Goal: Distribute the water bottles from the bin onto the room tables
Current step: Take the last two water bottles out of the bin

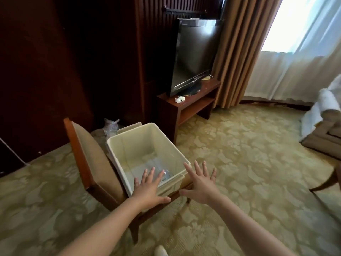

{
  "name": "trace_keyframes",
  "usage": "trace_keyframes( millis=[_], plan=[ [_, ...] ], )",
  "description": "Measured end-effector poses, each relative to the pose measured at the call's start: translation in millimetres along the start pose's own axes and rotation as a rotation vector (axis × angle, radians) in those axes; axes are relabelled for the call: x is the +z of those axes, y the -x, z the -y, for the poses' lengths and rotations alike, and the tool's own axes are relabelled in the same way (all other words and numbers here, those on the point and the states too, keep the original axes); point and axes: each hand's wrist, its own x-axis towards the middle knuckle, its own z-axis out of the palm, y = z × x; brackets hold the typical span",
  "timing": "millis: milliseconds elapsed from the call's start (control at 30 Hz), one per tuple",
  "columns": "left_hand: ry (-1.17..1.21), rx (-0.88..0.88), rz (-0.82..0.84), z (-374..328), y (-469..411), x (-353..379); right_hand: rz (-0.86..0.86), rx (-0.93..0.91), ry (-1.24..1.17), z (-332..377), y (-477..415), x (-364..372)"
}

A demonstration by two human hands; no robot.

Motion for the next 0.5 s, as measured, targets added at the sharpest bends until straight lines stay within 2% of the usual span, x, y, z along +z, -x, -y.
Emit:
trace_keyframes(
  millis=[200, 500],
  plan=[
    [0.138, -0.107, 0.013, 4, -74, -13, 0.081, -0.082, 0.059, -23, -100, -16],
    [0.325, -0.327, 0.039, 30, -125, -6, 0.274, -0.263, 0.176, -28, -207, -7]
  ],
)
